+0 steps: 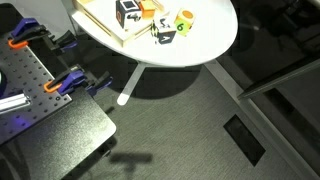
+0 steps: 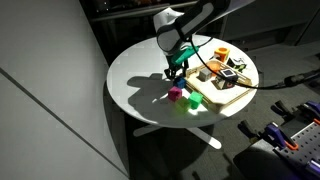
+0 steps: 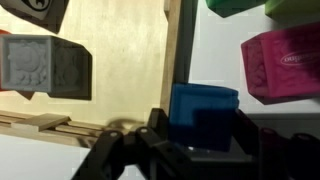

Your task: Put the blue block on the tray

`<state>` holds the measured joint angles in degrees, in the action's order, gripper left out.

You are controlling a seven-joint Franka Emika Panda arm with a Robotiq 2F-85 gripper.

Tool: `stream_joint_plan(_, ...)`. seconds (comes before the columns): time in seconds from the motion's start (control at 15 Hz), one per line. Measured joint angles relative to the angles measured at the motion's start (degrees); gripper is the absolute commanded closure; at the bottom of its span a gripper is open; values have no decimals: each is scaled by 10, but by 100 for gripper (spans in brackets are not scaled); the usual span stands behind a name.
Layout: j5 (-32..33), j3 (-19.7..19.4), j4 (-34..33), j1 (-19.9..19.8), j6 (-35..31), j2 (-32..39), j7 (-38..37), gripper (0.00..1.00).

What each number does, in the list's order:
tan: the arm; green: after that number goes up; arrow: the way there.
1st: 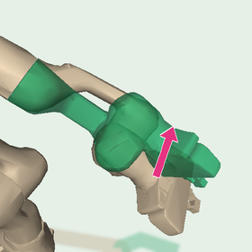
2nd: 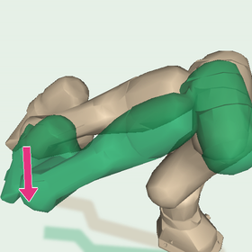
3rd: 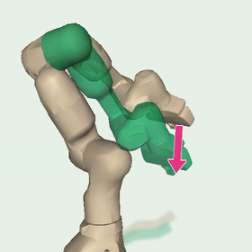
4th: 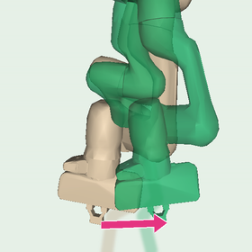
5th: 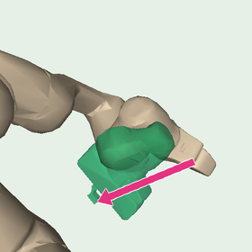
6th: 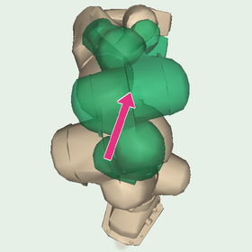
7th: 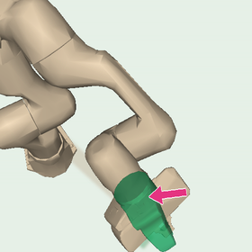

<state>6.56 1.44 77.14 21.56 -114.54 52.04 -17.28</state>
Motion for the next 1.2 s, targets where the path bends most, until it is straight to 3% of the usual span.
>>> stream_joint_plan(0.07, 0, 0, -3, 0, 3, 0, -1, 65)
stream_joint_plan(0.33, 1, 0, -14, 2, 16, 1, -3, 74)
stream_joint_plan(0.53, 1, 1, -21, 3, 22, 1, -3, 98)
stream_joint_plan(1.2, 1, 2, -27, 8, 24, -5, -3, 96)
